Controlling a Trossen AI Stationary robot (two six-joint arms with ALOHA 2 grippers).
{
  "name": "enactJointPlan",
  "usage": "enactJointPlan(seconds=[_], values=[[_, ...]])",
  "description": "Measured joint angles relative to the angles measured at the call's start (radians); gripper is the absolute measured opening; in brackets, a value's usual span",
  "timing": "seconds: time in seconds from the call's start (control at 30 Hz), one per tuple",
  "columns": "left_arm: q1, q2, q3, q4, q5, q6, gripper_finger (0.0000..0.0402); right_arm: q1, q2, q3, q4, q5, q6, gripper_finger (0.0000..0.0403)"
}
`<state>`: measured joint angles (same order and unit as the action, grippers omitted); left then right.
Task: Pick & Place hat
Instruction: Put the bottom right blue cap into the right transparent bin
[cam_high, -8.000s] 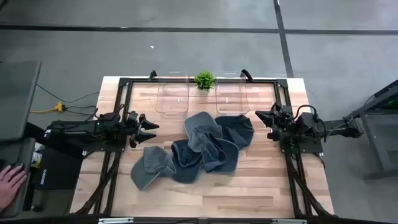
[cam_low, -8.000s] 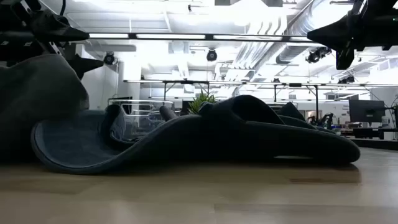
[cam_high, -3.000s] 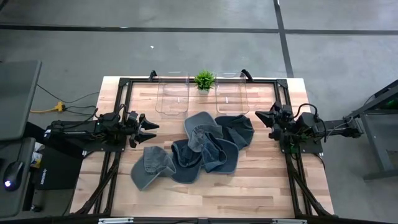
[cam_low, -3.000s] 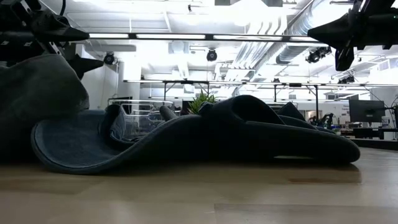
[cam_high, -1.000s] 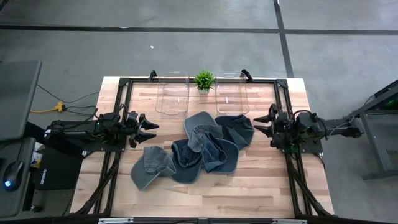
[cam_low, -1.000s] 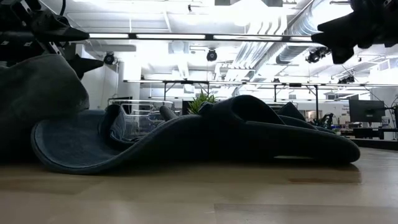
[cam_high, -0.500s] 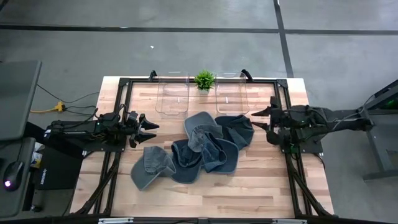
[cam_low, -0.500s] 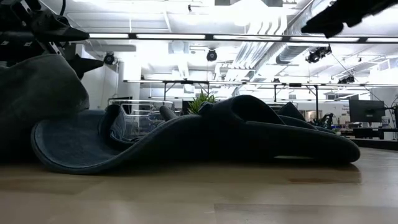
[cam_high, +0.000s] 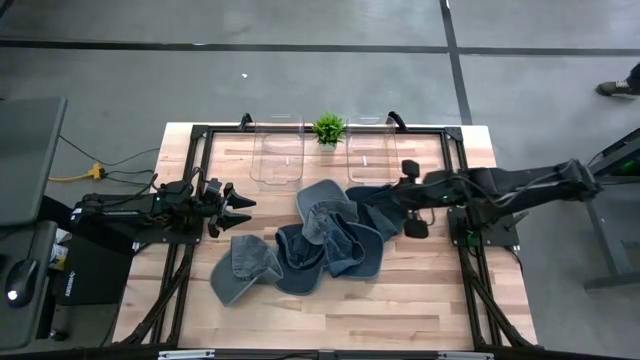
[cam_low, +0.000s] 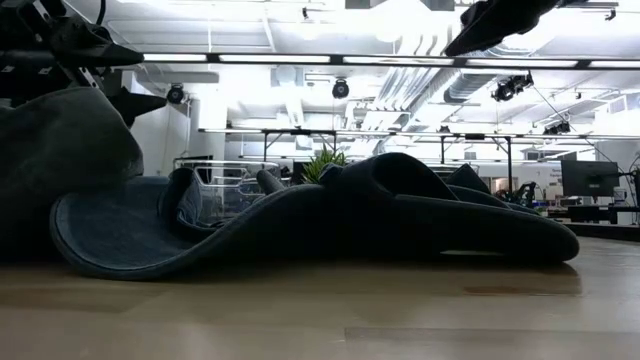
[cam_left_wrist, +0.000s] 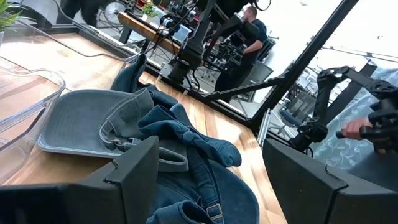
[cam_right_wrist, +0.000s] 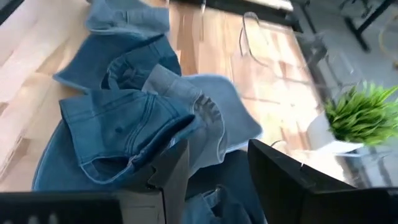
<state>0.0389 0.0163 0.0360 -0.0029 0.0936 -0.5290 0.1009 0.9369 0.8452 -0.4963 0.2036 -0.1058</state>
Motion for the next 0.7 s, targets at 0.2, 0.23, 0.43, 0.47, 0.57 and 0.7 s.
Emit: enactJointPlan(seconds=[0.2,0.23,0.43,0.47,0.57,0.7], values=[[0.000,0.000,0.000,0.000,0.000,0.000,0.0266,0.000,0.123,0.053,-0.038,0.008,0.100,0.0161],[0.000,0.000,0.000,0.000,0.000,0.000,0.0266,0.000,0.142,0.063,-0.045,0.005,0.104,0.0161],[0.000,0.000,0.000,0.000,0.000,0.000,0.0266,0.000,0.246,0.099,-0.070,-0.013,0.133,0.0162],[0.000,0.000,0.000,0.000,0.000,0.000,0.0266,0.000,0.260,0.103,-0.070,-0.015,0.145,0.0161],[0.000,0.000,0.000,0.000,0.000,0.000,0.0266,0.001,0.300,0.110,-0.068,-0.029,0.170,0.0162],[0.000,0.000,0.000,0.000,0.000,0.000,0.0266,0.013,0.349,0.110,-0.068,-0.042,0.207,0.0162]])
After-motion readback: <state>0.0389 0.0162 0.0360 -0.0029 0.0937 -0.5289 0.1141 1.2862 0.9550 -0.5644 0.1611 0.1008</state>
